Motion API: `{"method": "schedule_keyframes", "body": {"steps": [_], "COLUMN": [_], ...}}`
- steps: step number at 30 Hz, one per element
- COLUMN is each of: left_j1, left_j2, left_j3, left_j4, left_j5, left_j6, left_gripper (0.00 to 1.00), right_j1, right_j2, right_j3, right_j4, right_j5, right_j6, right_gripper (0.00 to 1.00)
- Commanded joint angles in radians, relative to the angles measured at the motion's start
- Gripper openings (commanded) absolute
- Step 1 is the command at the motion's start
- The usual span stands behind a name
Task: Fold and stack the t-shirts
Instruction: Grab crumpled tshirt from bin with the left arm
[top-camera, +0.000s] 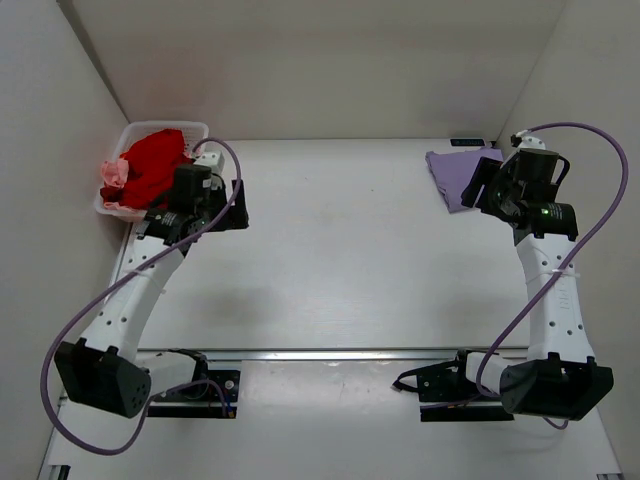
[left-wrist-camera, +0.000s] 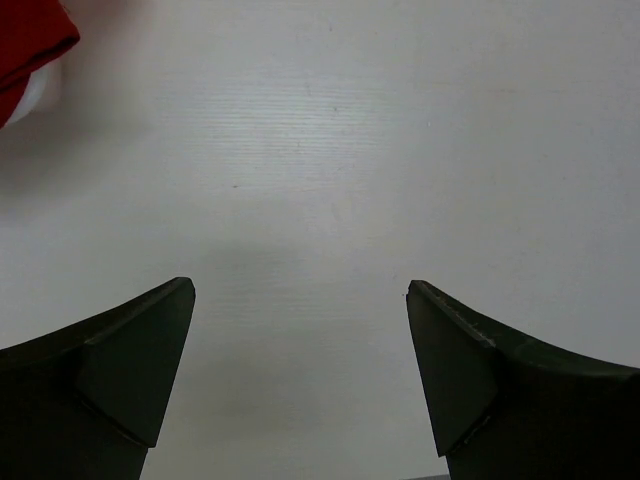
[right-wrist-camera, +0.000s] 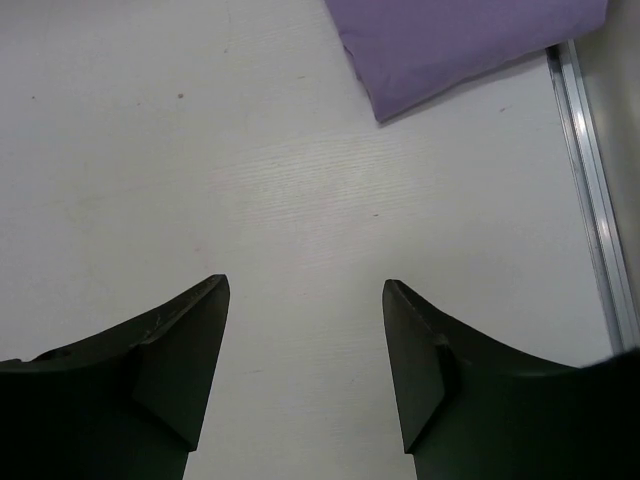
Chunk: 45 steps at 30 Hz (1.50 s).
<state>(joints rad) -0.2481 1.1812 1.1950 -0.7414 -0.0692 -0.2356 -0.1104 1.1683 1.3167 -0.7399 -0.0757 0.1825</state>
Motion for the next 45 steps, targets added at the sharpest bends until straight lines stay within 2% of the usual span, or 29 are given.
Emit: {"method": "schedule_keyframes", "body": {"steps": [1,6,8,10,11,12,13,14,15,17,18,19,20,22,23,25,28,31,33,40,45], "left_j1": [-0.039,0.004,0.024,0.041,0.049,0.043,0.043,0.044,0.056,0.078,0.102,0.121,0.116,0.118,0.127,0.148,0.210,0.247,0.296,0.369,0.449], "left_j2": [0.035,-0.112,-0.118,-0.121,-0.121,-0.132,-0.134,-0.143,-0.152,-0.149,-0.120,-0.095,-0.033,0.125,0.162,0.295,0.424,0.521,0.572,0.794,0.937], "left_j3": [0.037,-0.081,-0.097,-0.109,-0.115,-0.127,-0.150,-0.153,-0.161,-0.170,-0.151,-0.103,-0.036,0.095,0.180,0.296,0.457,0.546,0.586,0.754,0.802], "left_j4": [-0.042,0.098,0.108,0.120,0.123,0.131,0.155,0.189,0.206,0.273,0.284,0.280,0.246,0.188,0.148,0.104,0.094,0.100,0.119,0.116,0.097], "left_j5": [-0.017,0.063,0.068,0.075,0.078,0.072,0.051,0.011,0.003,-0.004,-0.009,-0.017,-0.064,-0.136,-0.179,-0.253,-0.271,-0.291,-0.290,-0.303,-0.242], "left_j6": [0.019,-0.036,-0.065,-0.080,-0.091,-0.108,-0.120,-0.143,-0.154,-0.154,-0.145,-0.145,-0.131,-0.091,-0.084,-0.056,-0.045,-0.036,-0.037,-0.022,-0.057], "left_gripper": [0.99,0.98,0.99,0.94,0.80,0.50,0.29,0.00,0.00,0.00,0.07,0.23,0.34,0.84,0.92,0.91,0.89,0.83,0.75,0.86,0.93], "right_j1": [0.006,0.005,0.002,0.008,0.009,0.017,0.024,0.028,0.035,0.047,0.048,0.055,0.055,0.073,0.075,0.083,0.089,0.095,0.106,0.161,0.155], "right_j2": [-0.007,-0.002,-0.004,-0.001,0.005,0.005,0.011,0.014,0.019,0.021,0.019,0.018,0.014,0.024,0.030,0.048,0.076,0.100,0.119,0.209,0.249], "right_j3": [-0.001,0.001,-0.010,-0.010,-0.010,-0.013,-0.013,-0.001,0.001,0.004,0.006,0.001,0.006,0.009,0.015,0.032,0.052,0.076,0.093,0.154,0.148], "right_j4": [0.042,0.039,0.043,0.053,0.050,0.048,0.037,0.048,0.045,0.043,0.043,0.053,0.056,0.053,0.059,0.040,0.031,0.025,0.030,0.030,0.051], "right_j5": [-0.013,-0.010,-0.016,-0.019,-0.022,-0.024,-0.022,-0.018,-0.019,-0.018,-0.027,-0.030,-0.036,-0.045,-0.044,-0.036,-0.039,-0.036,-0.038,-0.036,-0.032], "right_j6": [-0.002,-0.005,-0.003,0.000,-0.002,0.003,-0.005,0.005,0.011,0.020,0.021,0.029,0.032,0.038,0.041,0.040,0.022,0.009,0.005,0.003,-0.001], "right_gripper": [0.60,0.61,0.61,0.61,0.61,0.61,0.61,0.61,0.61,0.61,0.61,0.61,0.61,0.61,0.62,0.61,0.61,0.63,0.63,0.63,0.63]}}
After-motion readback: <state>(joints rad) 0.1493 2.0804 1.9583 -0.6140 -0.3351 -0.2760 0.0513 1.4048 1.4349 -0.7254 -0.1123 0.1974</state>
